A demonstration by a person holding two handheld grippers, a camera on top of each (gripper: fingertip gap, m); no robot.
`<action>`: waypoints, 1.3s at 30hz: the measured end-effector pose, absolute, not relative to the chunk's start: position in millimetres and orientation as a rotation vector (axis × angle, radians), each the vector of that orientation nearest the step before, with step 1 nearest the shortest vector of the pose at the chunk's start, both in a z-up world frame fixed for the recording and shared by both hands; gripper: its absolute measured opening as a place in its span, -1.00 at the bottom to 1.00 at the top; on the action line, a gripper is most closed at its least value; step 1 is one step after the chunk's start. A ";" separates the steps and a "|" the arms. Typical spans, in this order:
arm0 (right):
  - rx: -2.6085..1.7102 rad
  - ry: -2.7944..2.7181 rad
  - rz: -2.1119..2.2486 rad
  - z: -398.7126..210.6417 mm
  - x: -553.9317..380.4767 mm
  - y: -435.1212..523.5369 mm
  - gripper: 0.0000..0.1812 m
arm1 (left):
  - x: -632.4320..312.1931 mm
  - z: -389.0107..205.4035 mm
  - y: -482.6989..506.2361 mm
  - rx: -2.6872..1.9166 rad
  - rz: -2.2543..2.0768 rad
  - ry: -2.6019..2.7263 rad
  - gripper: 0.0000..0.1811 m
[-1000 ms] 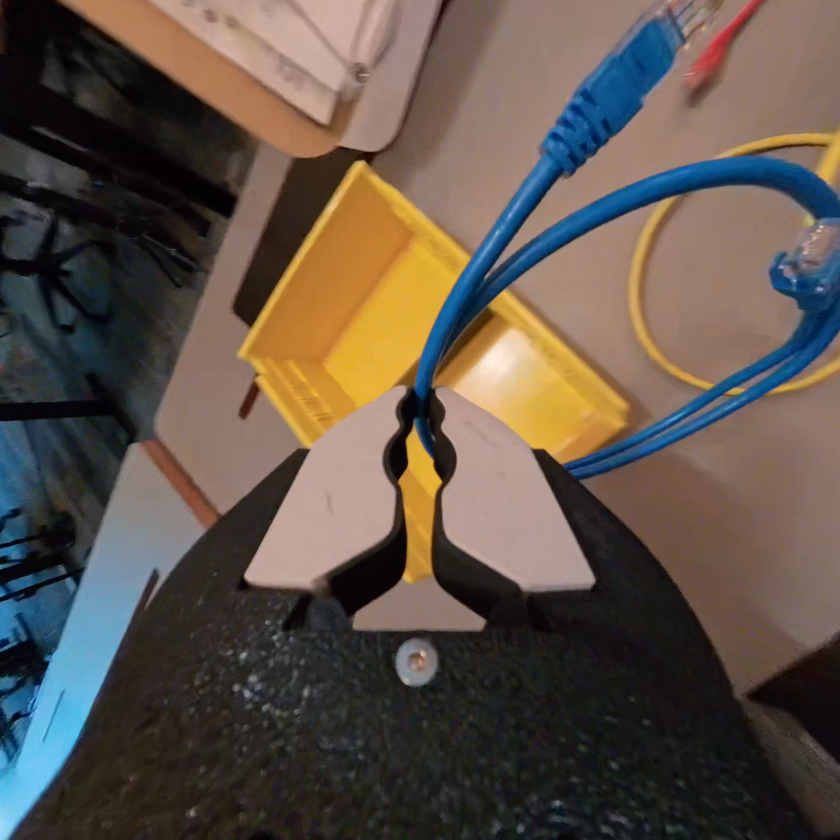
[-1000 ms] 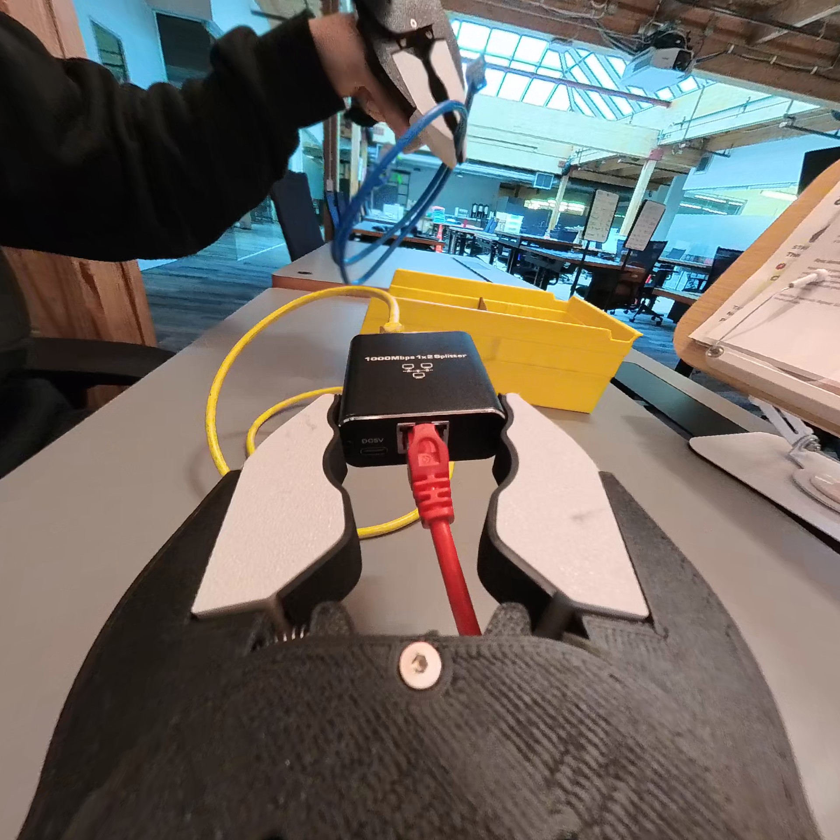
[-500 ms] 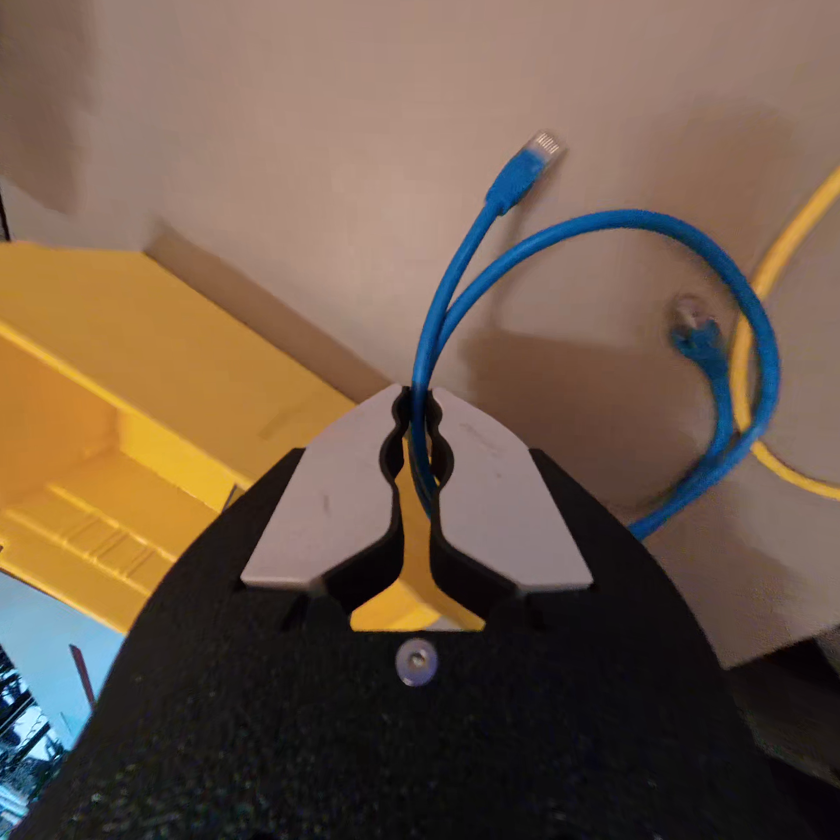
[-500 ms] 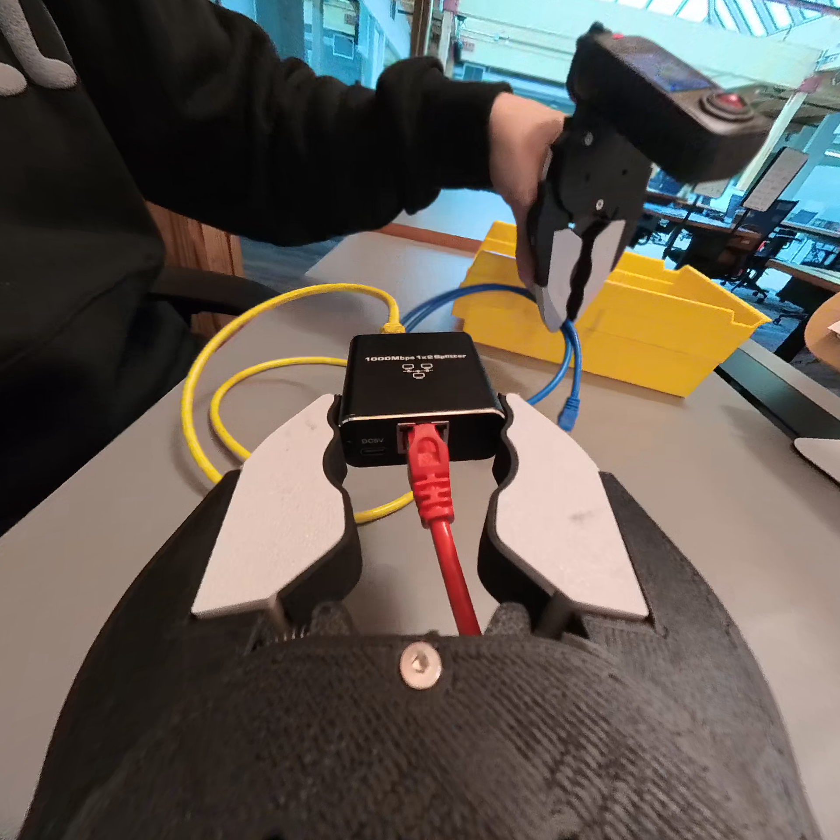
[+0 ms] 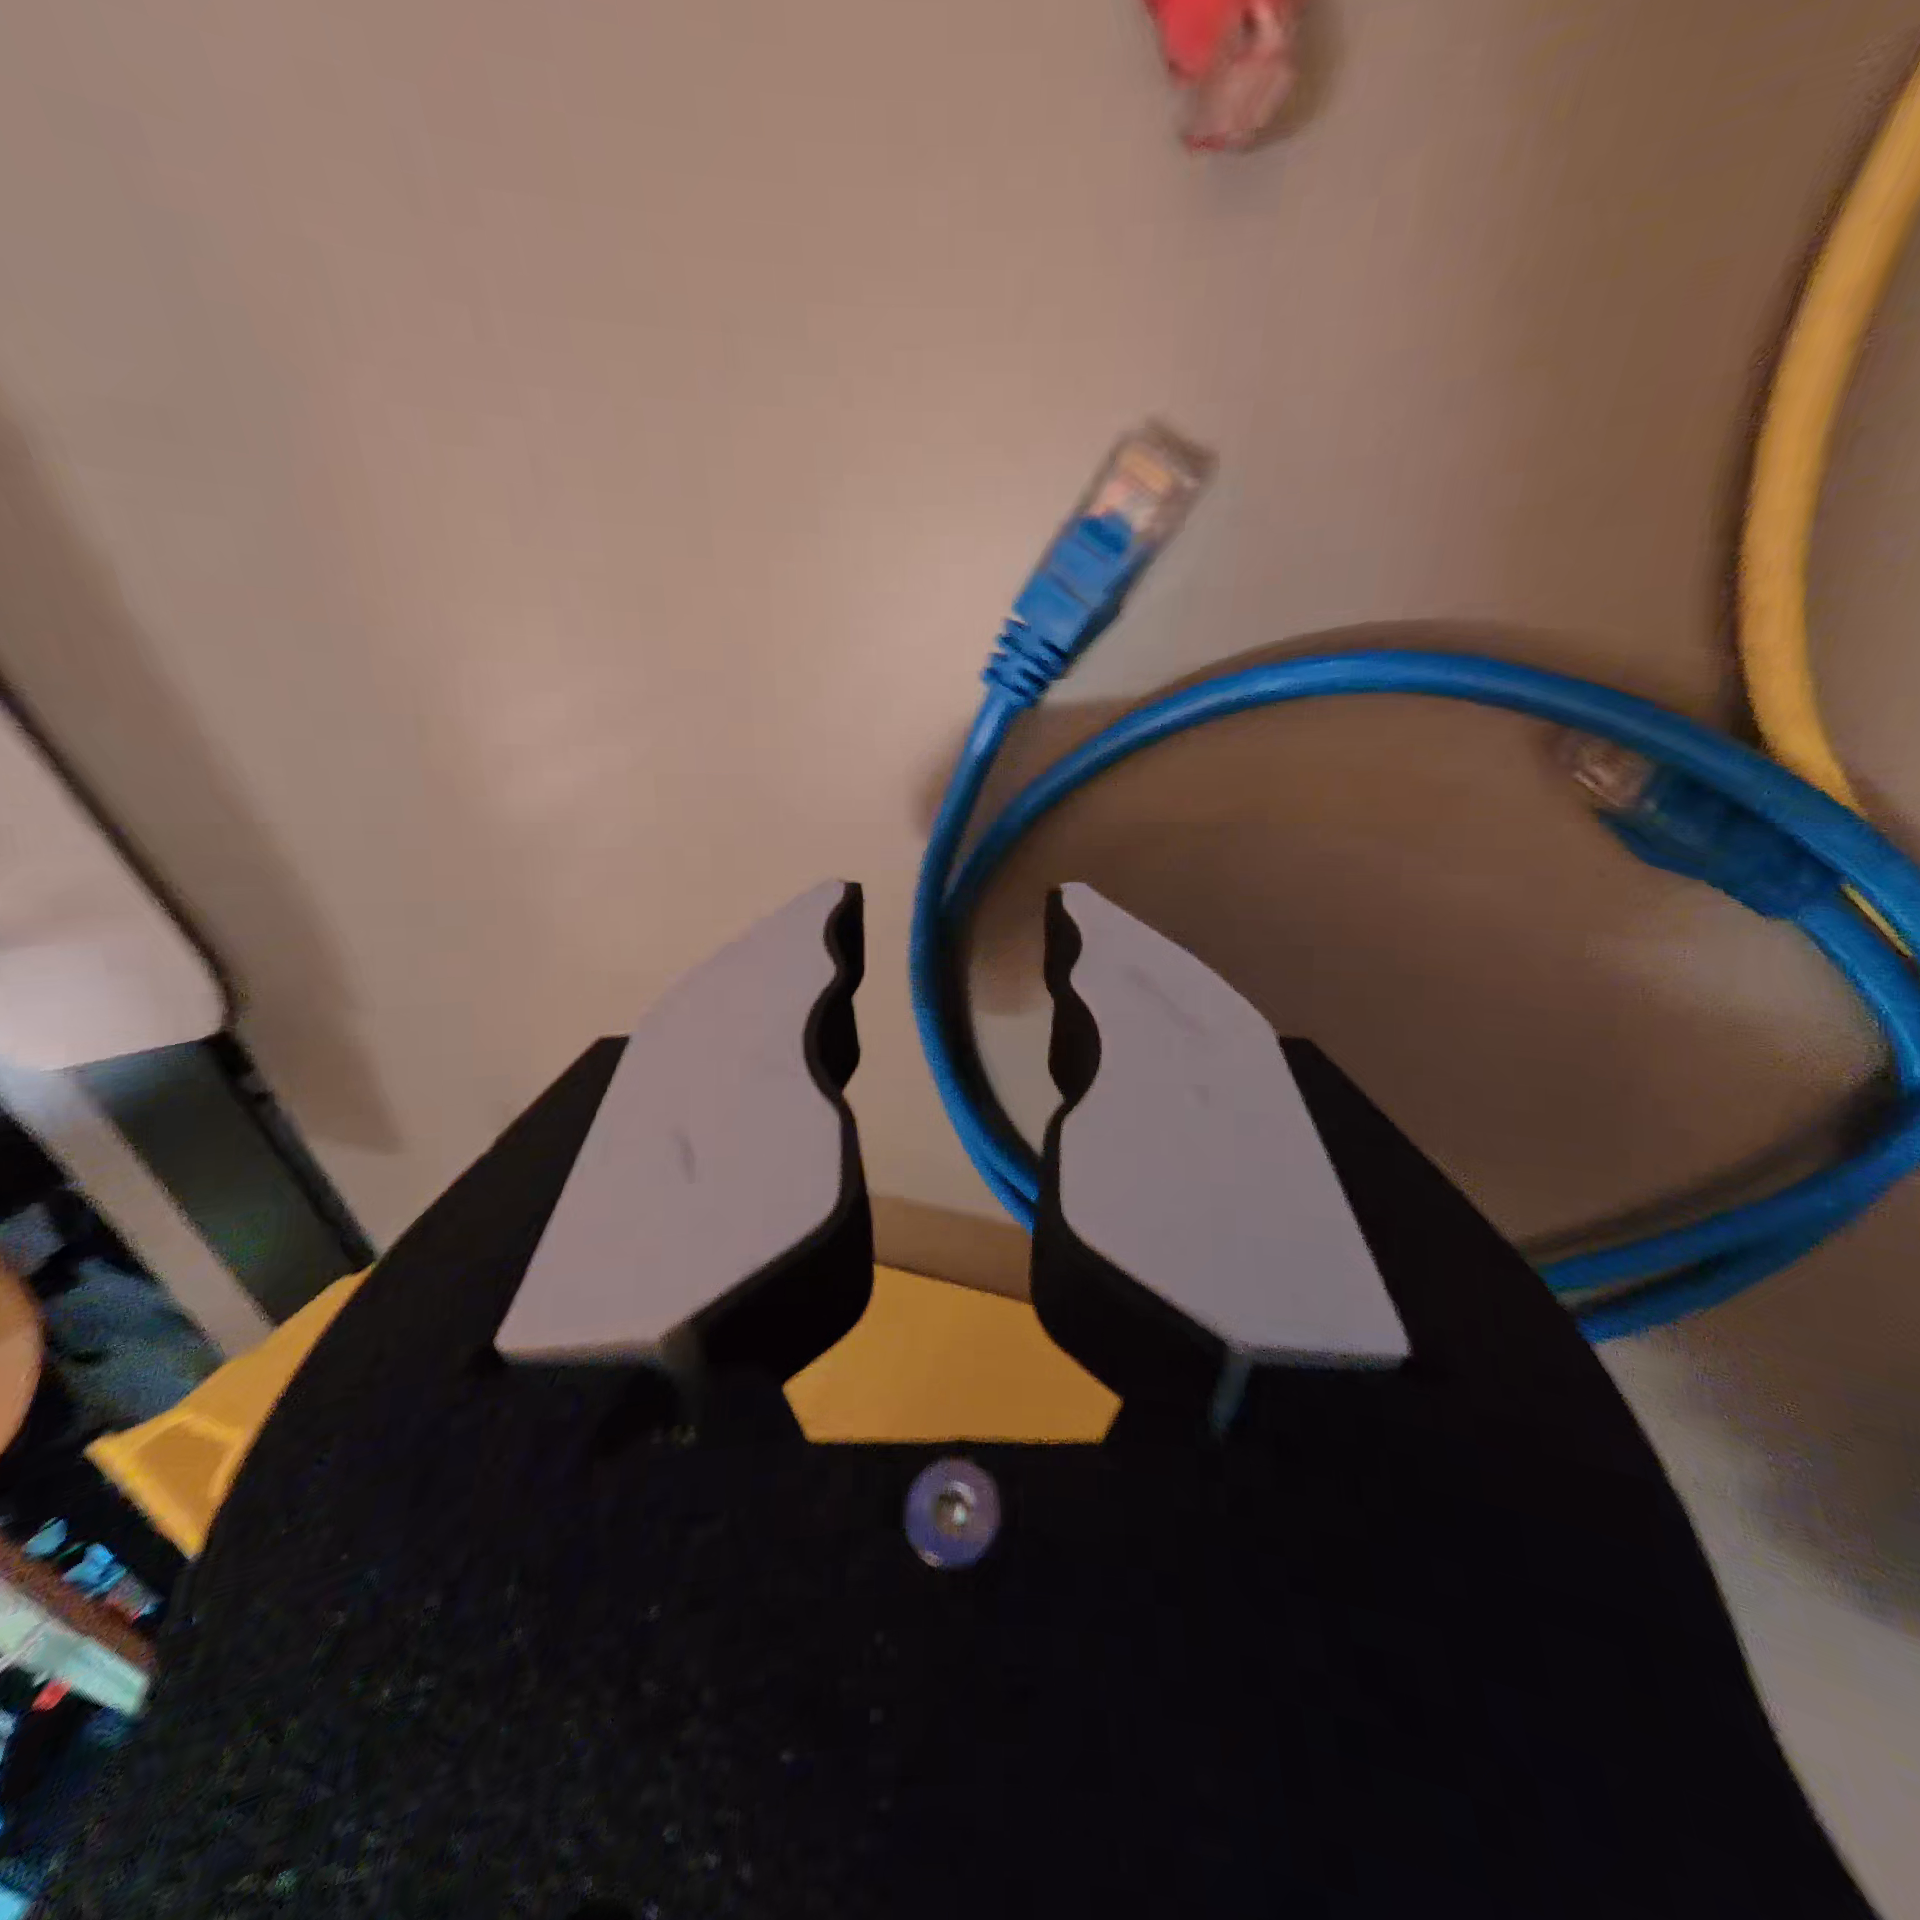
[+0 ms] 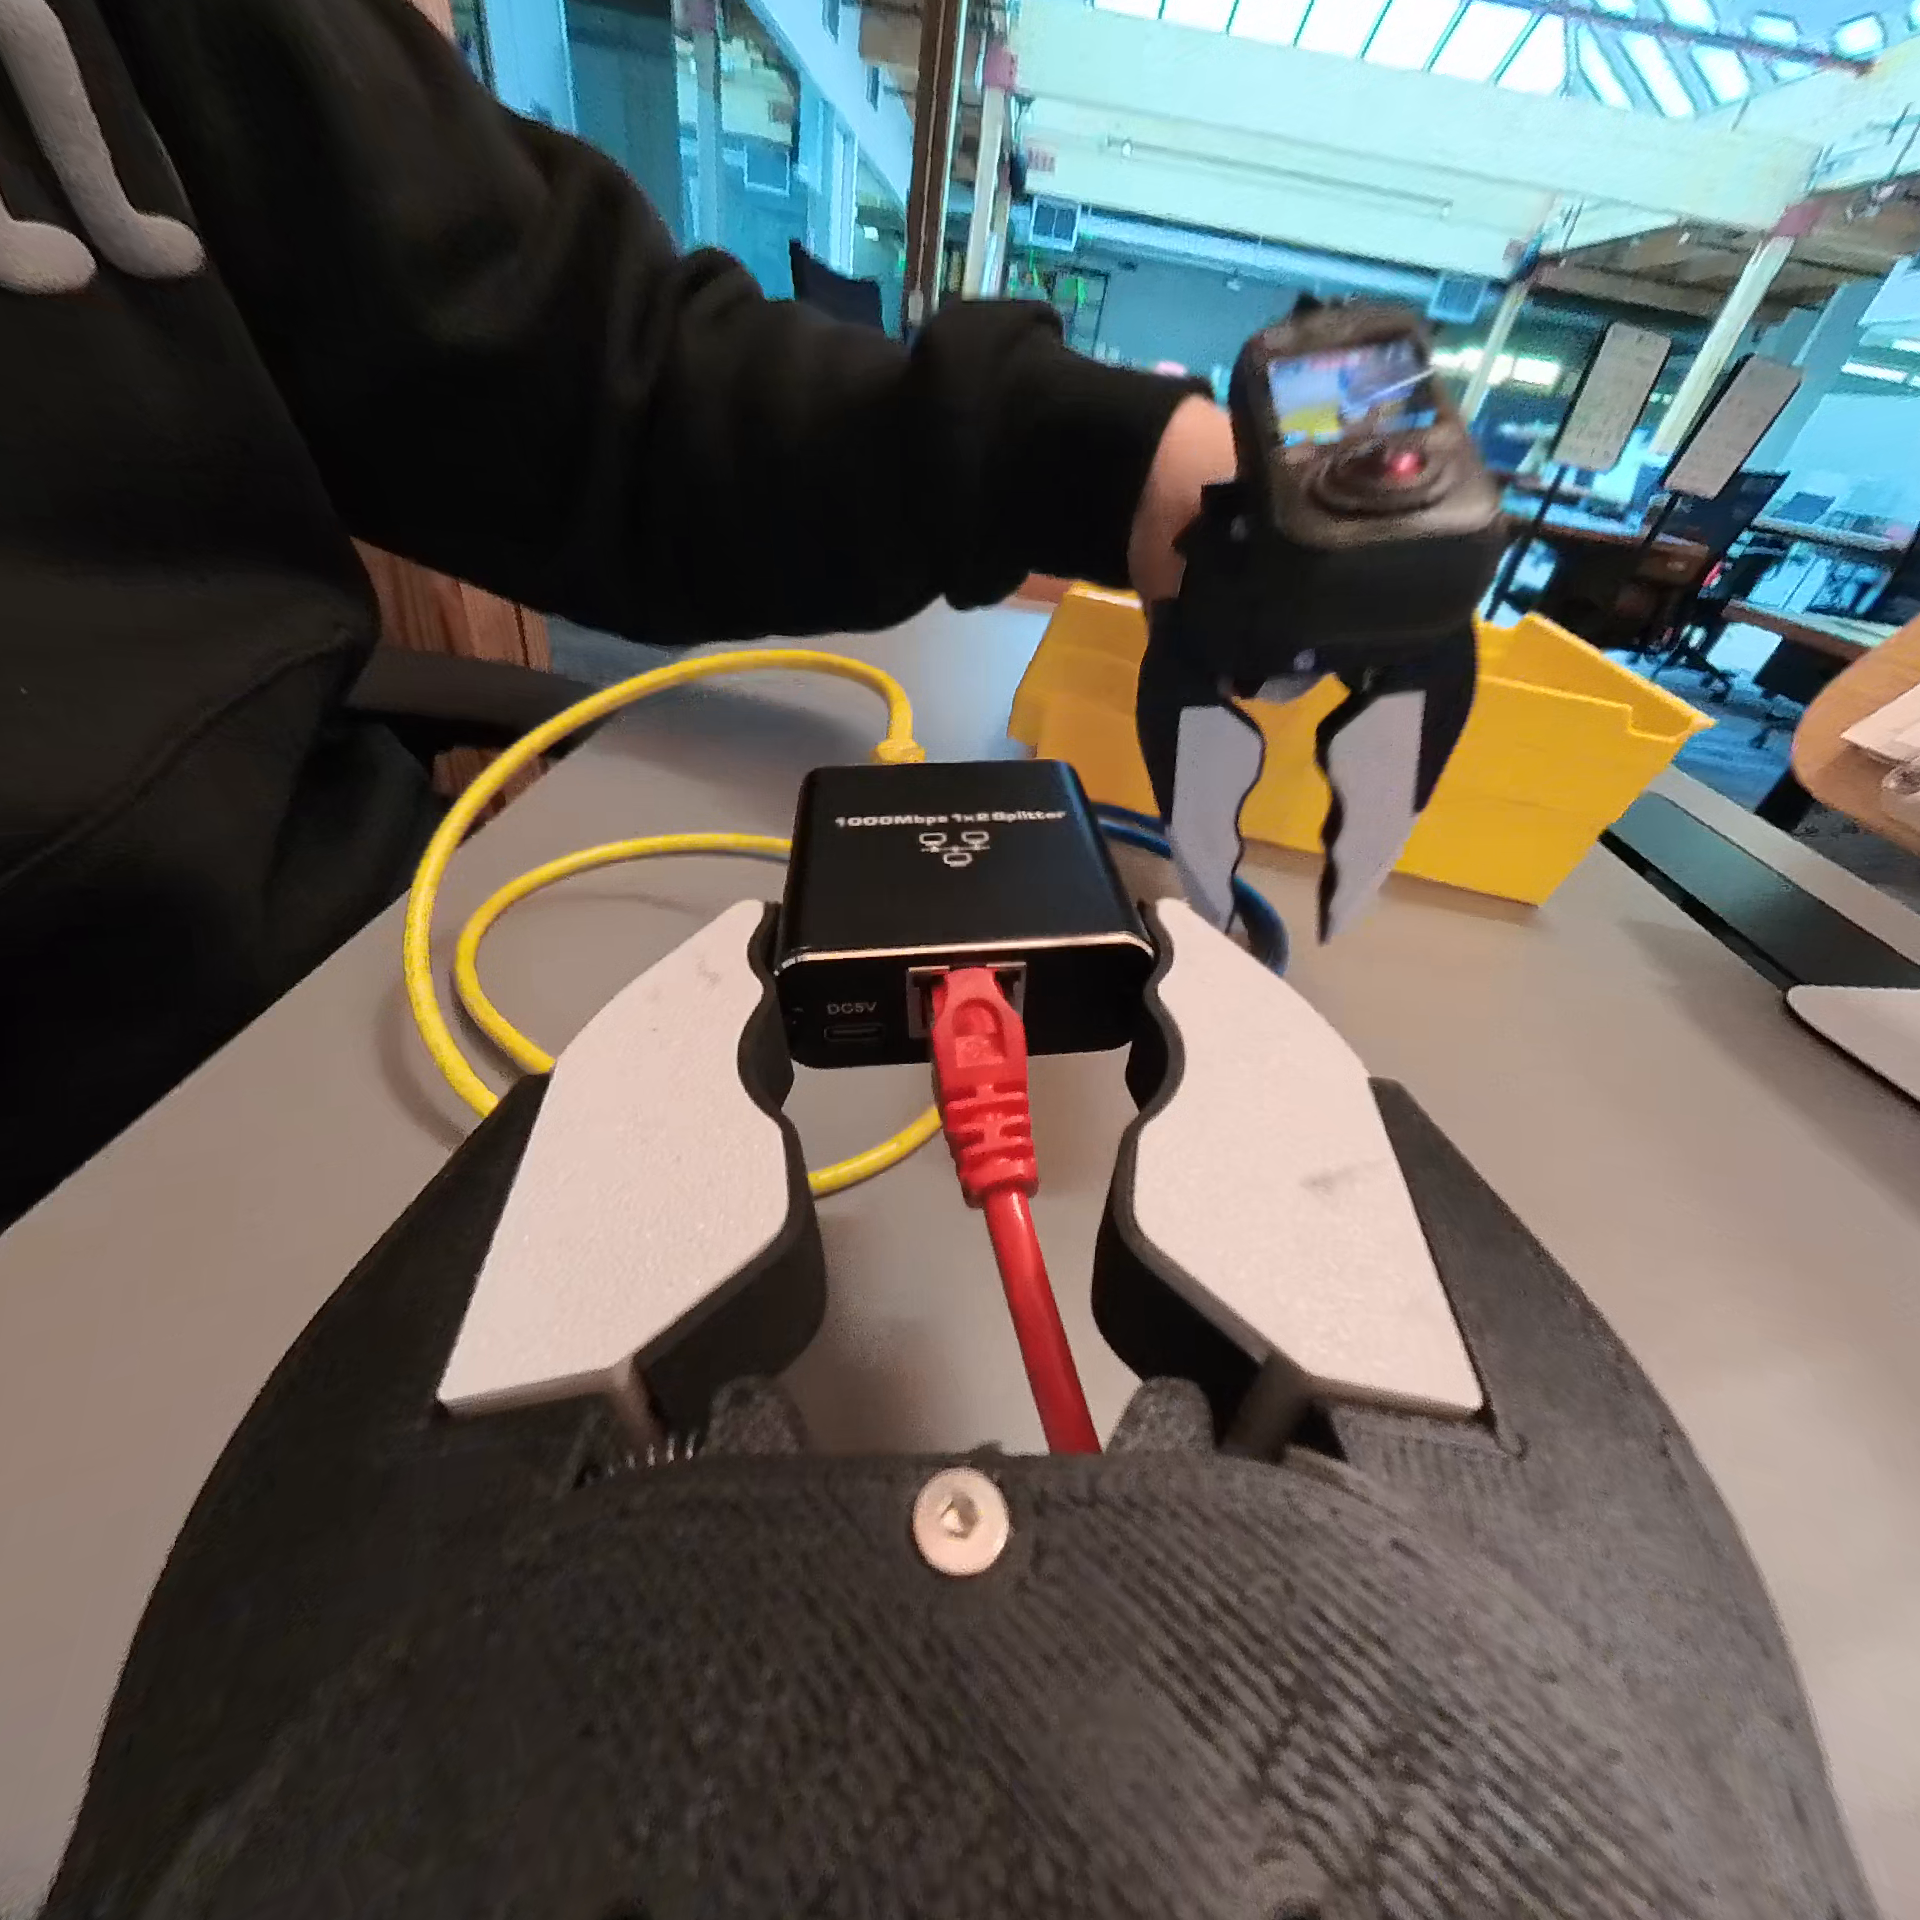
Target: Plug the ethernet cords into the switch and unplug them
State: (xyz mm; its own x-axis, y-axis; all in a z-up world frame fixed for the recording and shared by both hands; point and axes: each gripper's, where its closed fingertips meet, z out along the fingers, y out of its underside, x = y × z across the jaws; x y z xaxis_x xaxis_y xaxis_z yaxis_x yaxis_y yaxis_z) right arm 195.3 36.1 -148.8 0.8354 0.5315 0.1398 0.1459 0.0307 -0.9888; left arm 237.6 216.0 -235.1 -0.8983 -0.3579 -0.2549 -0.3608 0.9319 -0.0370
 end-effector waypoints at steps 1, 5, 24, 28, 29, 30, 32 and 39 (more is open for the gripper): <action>-1.507 -0.547 0.330 -145.2 196.8 34.7 -0.30 | 234.4 -239.1 220.4 -0.560 0.047 2.858 -0.63; -1.394 -0.524 0.384 -130.1 197.3 27.7 -0.30 | 235.7 -249.4 239.1 -0.690 0.138 2.847 -0.69; -1.408 -0.497 0.371 -132.1 199.7 32.2 -0.30 | 311.4 -63.9 284.6 -0.737 0.076 1.733 -0.94; -1.408 -0.495 0.366 -132.3 200.3 32.5 -0.30 | 287.2 -76.3 249.1 -0.531 0.036 1.755 -0.94; -1.409 -0.496 0.364 -132.4 200.3 32.5 -0.30 | 279.4 -88.4 242.7 -0.505 0.027 1.790 -0.94; -1.413 -0.498 0.363 -132.9 200.0 32.5 -0.30 | 271.0 -102.7 237.2 -0.490 0.015 1.835 -0.94; -1.419 -0.508 0.364 -133.8 198.4 32.3 -0.30 | 251.5 -135.7 229.1 -0.475 -0.008 1.968 -0.94; -1.460 -0.537 0.355 -139.5 194.6 34.7 -0.30 | 185.4 -210.5 209.5 -0.662 -0.089 2.458 -0.91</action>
